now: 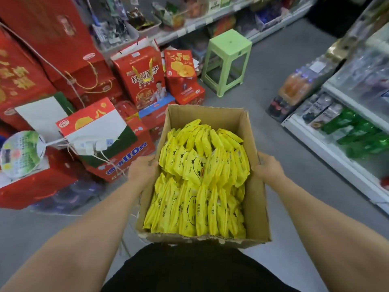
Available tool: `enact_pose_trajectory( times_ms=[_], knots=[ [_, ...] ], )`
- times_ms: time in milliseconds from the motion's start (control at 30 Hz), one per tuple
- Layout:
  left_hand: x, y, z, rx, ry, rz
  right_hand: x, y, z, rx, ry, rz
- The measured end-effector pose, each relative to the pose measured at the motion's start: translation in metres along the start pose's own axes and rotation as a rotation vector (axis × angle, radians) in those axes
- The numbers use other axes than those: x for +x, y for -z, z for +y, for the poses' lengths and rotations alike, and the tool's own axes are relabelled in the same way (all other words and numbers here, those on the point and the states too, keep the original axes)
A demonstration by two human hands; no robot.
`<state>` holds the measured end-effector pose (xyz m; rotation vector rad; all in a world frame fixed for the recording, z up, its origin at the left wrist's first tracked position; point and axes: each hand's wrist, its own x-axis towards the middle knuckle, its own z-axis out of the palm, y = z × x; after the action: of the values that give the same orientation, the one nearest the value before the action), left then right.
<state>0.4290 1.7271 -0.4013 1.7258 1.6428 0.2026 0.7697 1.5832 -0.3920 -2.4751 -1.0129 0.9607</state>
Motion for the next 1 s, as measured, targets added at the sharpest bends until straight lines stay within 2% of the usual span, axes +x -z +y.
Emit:
enact_pose_trajectory(
  times_ms=[267,533,700,1000],
  knots=[
    [0.15,-0.015,0.131,-0.016,-0.025,0.01,0.16,0.095,-0.026,0.001,-0.054,0.02],
    [0.341,-0.052,0.234,-0.009,-0.1,-0.069,0.315,0.178,-0.062,0.101,-0.085,0.081],
    [0.458,-0.058,0.328,0.01,-0.206,-0.11,0.412,0.238,-0.096,0.132,-0.151,0.132],
    [0.631,-0.083,0.473,0.08,-0.233,-0.14,0.61,0.338,-0.121,0.15,-0.154,0.15]
  ],
)
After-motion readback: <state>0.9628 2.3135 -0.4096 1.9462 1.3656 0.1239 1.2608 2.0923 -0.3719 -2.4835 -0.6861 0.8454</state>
